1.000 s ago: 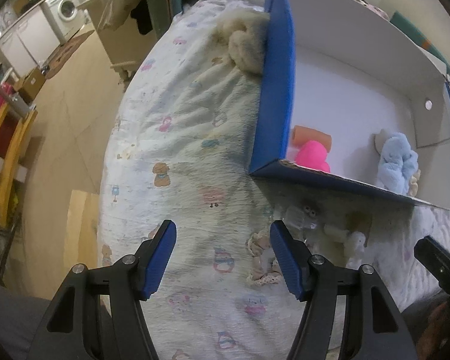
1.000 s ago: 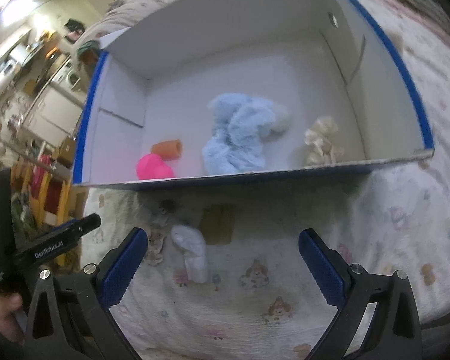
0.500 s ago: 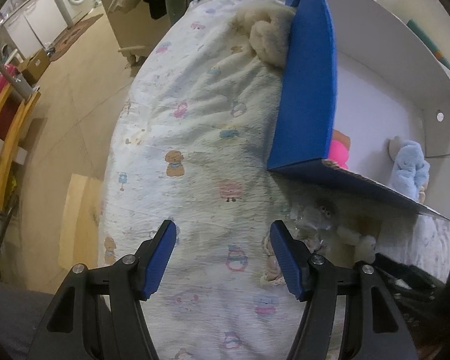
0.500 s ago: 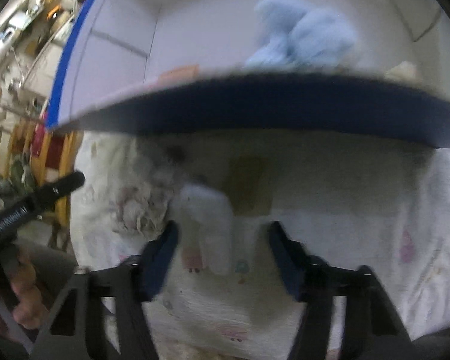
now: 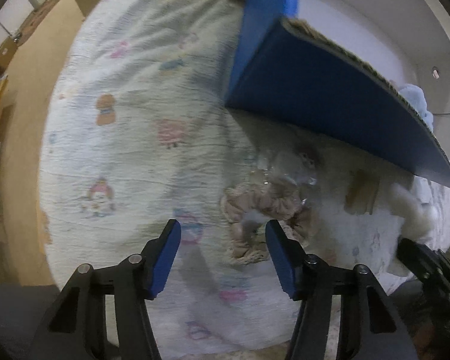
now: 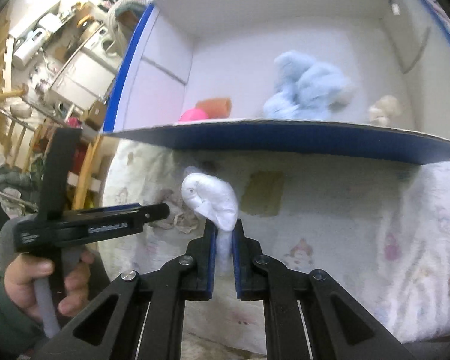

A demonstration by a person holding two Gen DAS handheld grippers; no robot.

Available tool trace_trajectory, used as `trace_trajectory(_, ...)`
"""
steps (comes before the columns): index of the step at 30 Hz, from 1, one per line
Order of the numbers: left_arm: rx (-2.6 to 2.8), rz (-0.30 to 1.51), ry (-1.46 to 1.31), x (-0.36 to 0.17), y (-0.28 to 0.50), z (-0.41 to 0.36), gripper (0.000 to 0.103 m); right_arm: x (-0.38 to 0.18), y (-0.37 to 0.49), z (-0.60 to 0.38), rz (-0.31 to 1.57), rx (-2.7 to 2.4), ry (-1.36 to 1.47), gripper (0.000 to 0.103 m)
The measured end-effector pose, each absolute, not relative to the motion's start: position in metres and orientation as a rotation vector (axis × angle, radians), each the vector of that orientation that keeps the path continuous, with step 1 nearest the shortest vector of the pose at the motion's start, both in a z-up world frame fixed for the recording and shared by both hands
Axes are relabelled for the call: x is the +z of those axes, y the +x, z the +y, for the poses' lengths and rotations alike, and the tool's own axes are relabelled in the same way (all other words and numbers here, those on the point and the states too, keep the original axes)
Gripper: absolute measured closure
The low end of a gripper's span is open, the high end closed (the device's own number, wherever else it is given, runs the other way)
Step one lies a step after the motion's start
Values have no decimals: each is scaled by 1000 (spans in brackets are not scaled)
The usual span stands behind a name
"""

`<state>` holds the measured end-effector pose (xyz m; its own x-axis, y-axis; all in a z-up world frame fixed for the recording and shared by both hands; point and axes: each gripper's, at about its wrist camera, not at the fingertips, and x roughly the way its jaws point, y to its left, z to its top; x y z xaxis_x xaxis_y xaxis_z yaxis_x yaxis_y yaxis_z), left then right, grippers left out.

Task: Organize soft objects
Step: 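Grasp the white sock with the right tool while the left tool grasps the beige lace scrunchie, then carry the sock and scrunchie up over the box with both tools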

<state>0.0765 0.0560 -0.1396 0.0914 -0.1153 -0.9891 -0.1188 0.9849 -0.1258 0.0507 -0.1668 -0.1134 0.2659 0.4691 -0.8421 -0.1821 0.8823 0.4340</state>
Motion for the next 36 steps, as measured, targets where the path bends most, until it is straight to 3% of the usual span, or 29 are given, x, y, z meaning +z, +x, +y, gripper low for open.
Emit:
trace_trajectory(3, -14, 1493, -196, -145, 81, 50, 65, -112, 50, -184, 1225, 410, 290, 91)
trace_trajectory(5, -8, 1496, -166, -150, 84, 44, 83, -113, 50, -191, 1228, 387, 304, 91)
trace_trajectory(6, -5, 1497, -153, -151, 85, 41, 96, -114, 50, -193, 1228, 380, 310, 91)
trace_trajectory(20, 57, 1403, -160, -118, 68, 79, 96, -110, 45, -202, 1215, 392, 326, 91)
trace_trajectory(36, 73, 1086, -123, -34, 22, 52, 96, -90, 35, -199, 1159, 431, 320, 91)
